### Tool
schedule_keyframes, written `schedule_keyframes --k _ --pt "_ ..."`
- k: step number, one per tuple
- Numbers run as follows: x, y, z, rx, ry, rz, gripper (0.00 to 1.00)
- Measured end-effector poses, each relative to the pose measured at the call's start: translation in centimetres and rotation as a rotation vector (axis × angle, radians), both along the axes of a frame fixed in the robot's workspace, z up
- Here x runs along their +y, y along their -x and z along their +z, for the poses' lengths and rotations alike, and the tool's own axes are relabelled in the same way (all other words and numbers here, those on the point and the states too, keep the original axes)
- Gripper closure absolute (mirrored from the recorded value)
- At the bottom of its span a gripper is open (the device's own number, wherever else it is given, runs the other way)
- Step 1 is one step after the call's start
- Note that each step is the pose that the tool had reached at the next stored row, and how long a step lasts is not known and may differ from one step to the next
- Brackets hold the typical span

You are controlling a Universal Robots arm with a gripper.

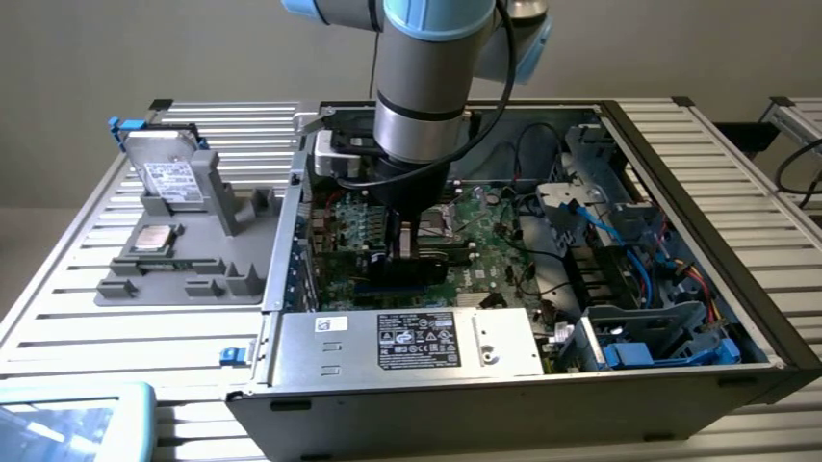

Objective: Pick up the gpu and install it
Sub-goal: 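Insert the gpu into the slot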

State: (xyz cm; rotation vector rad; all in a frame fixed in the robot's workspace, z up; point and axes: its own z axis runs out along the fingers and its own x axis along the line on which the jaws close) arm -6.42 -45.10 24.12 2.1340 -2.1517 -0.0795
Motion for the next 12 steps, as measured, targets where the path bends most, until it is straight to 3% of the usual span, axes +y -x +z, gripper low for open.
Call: schedule_keyframes --k 12 --pt "-0.02 -0.05 -0.01 0.0 0.0 0.001 0.73"
